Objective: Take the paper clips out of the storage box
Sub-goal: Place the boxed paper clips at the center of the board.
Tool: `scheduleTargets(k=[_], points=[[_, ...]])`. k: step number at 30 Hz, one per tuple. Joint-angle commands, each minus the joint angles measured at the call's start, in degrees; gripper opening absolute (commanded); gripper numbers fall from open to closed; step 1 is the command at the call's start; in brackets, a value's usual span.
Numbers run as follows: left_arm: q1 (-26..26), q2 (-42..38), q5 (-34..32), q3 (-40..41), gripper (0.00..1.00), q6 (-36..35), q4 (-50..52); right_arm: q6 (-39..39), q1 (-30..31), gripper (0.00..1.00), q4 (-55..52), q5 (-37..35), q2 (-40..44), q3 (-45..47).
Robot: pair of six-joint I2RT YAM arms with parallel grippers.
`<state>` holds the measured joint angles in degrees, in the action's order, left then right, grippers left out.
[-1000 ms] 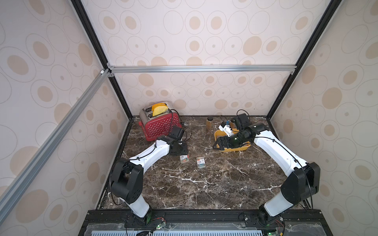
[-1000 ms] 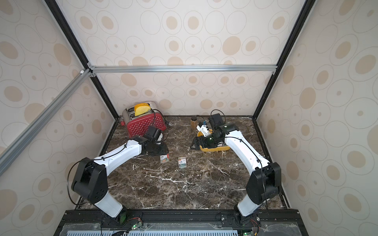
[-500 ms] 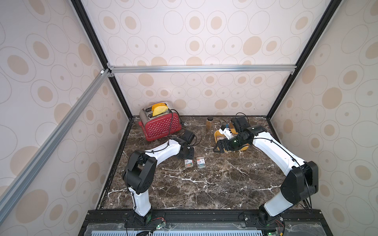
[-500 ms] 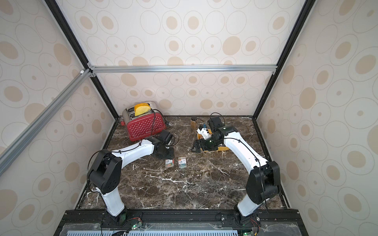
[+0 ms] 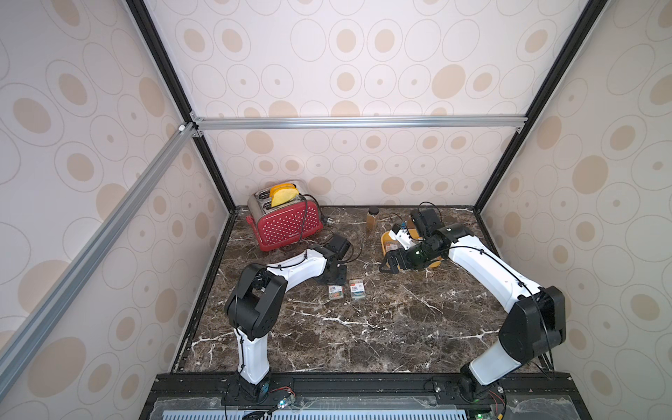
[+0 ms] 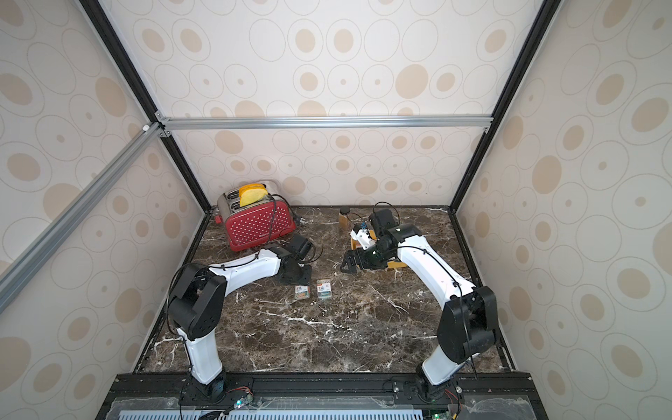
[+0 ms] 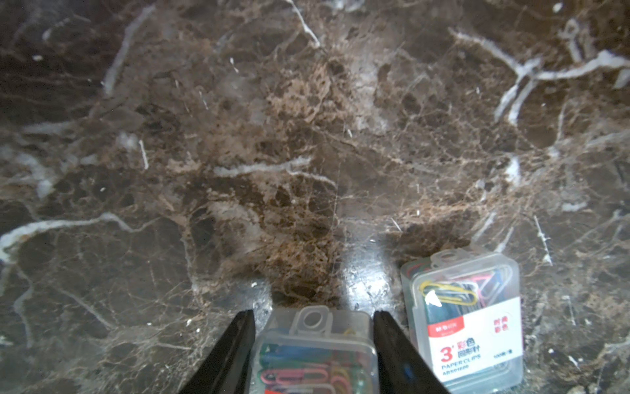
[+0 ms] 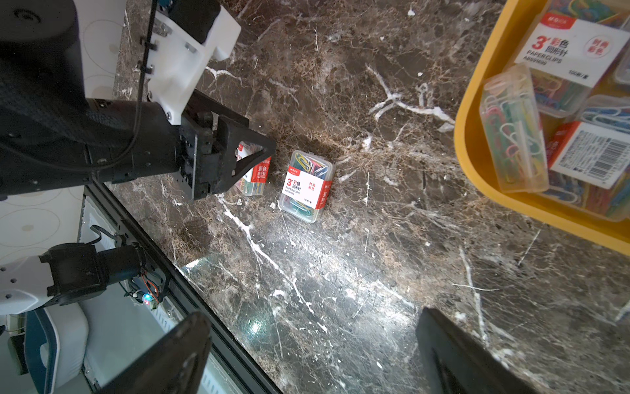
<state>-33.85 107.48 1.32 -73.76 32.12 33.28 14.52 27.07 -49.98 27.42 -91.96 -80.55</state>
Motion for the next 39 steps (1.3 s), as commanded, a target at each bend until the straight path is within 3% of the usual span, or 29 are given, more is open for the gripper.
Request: scheduleTargets(k=[1,11,26,32,39], points=[[-0.44,0.97,-0.97,-1.83,0.1,0.49,-1.23,-0.61,-0.04,1.0,-0.14,0.09,-0.6,0.55],[-0.48,2.12,-0.09,-2.04,0.19,0.49,-2.03,-0.7,-0.07,1.0,-0.12,0.31,-1.04,0.66],[-0.57,1.03,-0.09,-1.58,0.58,0.75,-3.1,-0.9,-0.02,1.0,0.23,0.79,-1.77,0.48],[-0.58,0.66,0.16,-1.71,0.66,0.78,-2.96,-0.89,-0.09,1.0,0.41,1.21,-2.25,0.48],[-0.46,-2.54,-2.51,-0.26,0.67,1.32,-2.61,-0.82,-0.09,1.0,0.93,1.89,-2.95,0.39]])
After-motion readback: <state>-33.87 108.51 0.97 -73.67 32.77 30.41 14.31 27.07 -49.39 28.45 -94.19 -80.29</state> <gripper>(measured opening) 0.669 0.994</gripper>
